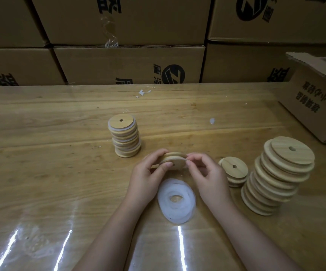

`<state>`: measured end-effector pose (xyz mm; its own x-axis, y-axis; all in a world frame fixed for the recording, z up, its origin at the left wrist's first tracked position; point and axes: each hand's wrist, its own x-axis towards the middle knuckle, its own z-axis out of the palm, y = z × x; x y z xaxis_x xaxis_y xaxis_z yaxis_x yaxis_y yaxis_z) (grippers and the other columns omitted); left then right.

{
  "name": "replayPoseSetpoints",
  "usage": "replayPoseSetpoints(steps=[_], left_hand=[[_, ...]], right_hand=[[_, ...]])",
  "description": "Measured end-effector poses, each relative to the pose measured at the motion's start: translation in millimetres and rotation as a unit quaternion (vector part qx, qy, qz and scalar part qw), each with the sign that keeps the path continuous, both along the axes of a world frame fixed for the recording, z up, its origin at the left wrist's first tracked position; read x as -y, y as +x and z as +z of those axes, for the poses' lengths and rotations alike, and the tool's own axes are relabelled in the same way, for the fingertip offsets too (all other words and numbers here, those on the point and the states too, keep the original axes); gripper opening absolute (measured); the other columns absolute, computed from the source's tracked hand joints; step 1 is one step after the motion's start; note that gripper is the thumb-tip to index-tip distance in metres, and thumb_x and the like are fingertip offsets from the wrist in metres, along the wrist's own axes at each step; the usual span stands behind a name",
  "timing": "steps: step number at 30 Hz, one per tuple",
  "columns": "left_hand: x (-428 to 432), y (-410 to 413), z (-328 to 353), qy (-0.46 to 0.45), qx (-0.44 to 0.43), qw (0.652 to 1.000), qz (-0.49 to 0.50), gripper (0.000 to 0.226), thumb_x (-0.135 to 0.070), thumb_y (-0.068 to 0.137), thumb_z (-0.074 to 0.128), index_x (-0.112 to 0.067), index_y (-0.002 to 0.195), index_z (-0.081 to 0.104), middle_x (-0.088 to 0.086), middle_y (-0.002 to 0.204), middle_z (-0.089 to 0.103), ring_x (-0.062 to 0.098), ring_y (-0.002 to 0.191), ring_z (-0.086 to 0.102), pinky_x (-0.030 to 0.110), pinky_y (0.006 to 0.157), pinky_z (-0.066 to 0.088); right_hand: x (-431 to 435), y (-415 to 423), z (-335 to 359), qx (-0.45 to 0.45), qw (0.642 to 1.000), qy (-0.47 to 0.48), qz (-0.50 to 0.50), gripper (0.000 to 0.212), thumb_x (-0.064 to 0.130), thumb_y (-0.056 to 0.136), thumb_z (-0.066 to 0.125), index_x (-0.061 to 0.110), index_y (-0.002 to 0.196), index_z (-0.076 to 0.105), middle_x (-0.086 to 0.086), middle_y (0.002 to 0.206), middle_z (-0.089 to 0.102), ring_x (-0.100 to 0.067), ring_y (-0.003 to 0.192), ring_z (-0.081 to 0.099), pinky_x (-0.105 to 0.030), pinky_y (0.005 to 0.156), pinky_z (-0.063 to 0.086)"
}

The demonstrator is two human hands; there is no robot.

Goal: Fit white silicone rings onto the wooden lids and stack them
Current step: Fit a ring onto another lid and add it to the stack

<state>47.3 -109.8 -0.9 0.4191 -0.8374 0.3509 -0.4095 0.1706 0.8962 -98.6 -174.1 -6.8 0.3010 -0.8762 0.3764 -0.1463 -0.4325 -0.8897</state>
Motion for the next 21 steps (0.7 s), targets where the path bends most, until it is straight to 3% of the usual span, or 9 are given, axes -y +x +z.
replayPoseSetpoints(steps=[7,10,13,16,21], left_hand=[[0,-3,5,0.017,-0.121,0.992,-0.044,0.025,-0.019,0.079,0.068,-0.028,0.102,0.064,-0.005,0.095,0.071,0.007,0.089,0.065,0.027,0.082,0.051],[0,-2,8,0.002,-0.203,0.978,-0.041,0.023,-0.014,0.083,0.063,-0.021,0.105,0.062,0.0,0.085,0.073,0.009,0.079,0.067,0.024,0.069,0.054],[-1,1,11,-0.009,-0.231,0.973,-0.016,0.018,-0.008,0.088,0.059,-0.018,0.102,0.061,-0.003,0.073,0.071,0.005,0.065,0.063,0.018,0.054,0.05],[-1,1,12,0.009,-0.24,0.971,-0.002,0.013,-0.01,0.088,0.059,-0.016,0.1,0.062,-0.003,0.069,0.07,0.006,0.062,0.06,0.02,0.051,0.047],[-1,-1,14,0.039,-0.255,0.966,0.001,0.019,-0.014,0.094,0.051,-0.008,0.108,0.063,0.011,0.088,0.068,0.017,0.07,0.065,0.027,0.054,0.053]], right_hand=[[-2,-2,8,0.038,0.998,0.033,0.023,0.02,0.01,0.088,0.061,0.03,0.085,0.064,0.006,0.085,0.067,-0.008,0.079,0.062,-0.023,0.072,0.049],[-4,-1,9,0.035,0.995,0.074,0.06,0.021,0.009,0.088,0.06,0.028,0.092,0.065,0.007,0.089,0.069,-0.014,0.083,0.065,-0.034,0.077,0.054],[-6,0,10,0.008,0.988,0.09,0.122,0.034,0.007,0.085,0.064,0.033,0.107,0.061,0.007,0.098,0.067,-0.012,0.085,0.063,-0.027,0.076,0.052],[-7,-1,8,-0.013,0.985,0.09,0.149,0.045,0.009,0.081,0.069,0.028,0.12,0.057,0.007,0.106,0.064,-0.01,0.089,0.061,-0.02,0.077,0.049],[-4,-1,8,0.012,0.985,0.098,0.14,0.041,0.014,0.083,0.069,0.037,0.115,0.058,0.008,0.105,0.066,-0.008,0.09,0.061,-0.021,0.081,0.05]])
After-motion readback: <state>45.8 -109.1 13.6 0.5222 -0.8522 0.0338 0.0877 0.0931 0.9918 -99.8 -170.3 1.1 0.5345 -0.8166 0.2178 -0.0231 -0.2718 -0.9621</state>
